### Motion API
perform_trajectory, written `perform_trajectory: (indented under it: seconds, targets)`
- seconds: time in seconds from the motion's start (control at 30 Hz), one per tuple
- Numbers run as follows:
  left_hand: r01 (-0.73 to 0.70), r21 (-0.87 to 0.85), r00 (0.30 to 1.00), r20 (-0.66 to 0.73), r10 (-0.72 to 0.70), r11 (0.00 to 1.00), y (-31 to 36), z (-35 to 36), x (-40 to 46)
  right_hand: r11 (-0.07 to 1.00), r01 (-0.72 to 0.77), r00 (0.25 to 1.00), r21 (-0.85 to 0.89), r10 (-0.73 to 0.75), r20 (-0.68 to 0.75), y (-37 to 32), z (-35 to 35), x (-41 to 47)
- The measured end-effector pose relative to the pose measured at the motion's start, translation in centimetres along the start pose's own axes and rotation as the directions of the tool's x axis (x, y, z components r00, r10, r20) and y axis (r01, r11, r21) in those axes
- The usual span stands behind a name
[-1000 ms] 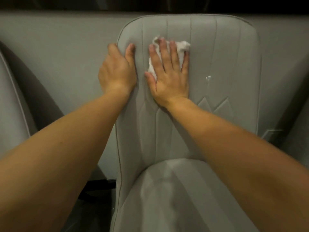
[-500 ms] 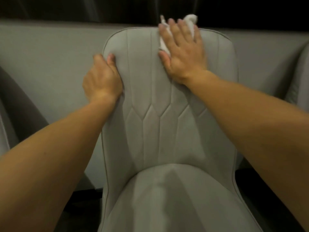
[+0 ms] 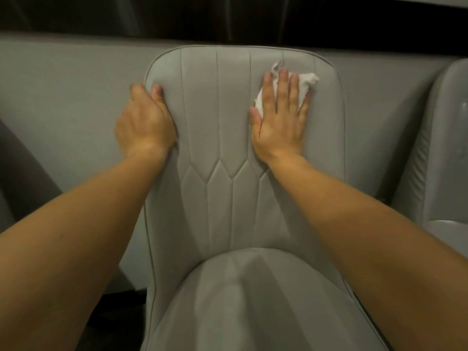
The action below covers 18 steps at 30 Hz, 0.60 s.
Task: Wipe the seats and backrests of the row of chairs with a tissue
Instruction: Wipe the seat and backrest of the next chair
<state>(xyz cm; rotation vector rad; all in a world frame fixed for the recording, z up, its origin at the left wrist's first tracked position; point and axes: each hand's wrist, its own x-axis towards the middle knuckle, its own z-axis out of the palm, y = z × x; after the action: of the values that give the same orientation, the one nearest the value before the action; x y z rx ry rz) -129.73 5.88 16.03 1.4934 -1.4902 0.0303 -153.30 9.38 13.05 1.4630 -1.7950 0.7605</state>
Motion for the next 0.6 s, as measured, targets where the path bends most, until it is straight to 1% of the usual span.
perform_trajectory:
  seconds: [0.1,0.17,0.23,0.3,0.37,0.4,0.43,0.5,0.53,0.6]
  targets:
    - [0.006,0.002,1.0,-0.006,-0.006,1.0,0.0,0.0,-0.1,0.988,0.141,0.99,-0.058,-0.14,0.021,1.0,1.8,-3.9]
    - [0.009,0.005,1.0,-0.007,-0.009,1.0,0.1,0.0,-0.1,0.976,0.2,0.98,-0.09,-0.197,0.036,1.7,3.0,-7.1]
    - [0.009,0.008,1.0,-0.013,-0.009,1.0,0.2,0.0,-0.1,0.952,0.272,0.961,-0.139,-0.262,0.083,2.5,3.9,-9.2]
    - [0.005,0.015,1.0,-0.015,-0.005,1.0,0.0,0.1,-0.1,0.914,0.367,0.928,-0.174,-0.347,0.135,3.6,3.7,-9.6]
    - [0.004,0.022,1.0,-0.015,-0.004,1.0,0.0,0.2,-0.1,0.881,0.434,0.899,-0.189,-0.411,0.15,4.4,2.3,-8.1]
    - [0.003,0.023,1.0,-0.018,-0.003,1.0,0.1,0.2,-0.2,0.879,0.429,0.902,-0.206,-0.406,0.147,4.7,1.4,-6.8]
    - [0.003,0.022,1.0,-0.022,-0.002,1.0,0.1,0.2,-0.2,0.893,0.391,0.919,-0.224,-0.366,0.145,5.0,0.5,-5.0]
    - [-0.002,0.025,1.0,-0.029,0.002,1.0,0.1,0.2,-0.3,0.935,0.267,0.962,-0.234,-0.243,0.128,5.4,-1.2,-0.6]
    - [-0.005,0.03,1.0,-0.03,0.006,1.0,0.1,0.2,-0.3,0.953,0.217,0.973,-0.213,-0.195,0.119,5.4,-2.1,1.6]
    - [-0.003,0.034,1.0,-0.029,0.004,0.999,0.1,0.1,-0.3,0.971,0.176,0.979,-0.163,-0.156,0.132,5.7,-3.7,5.1]
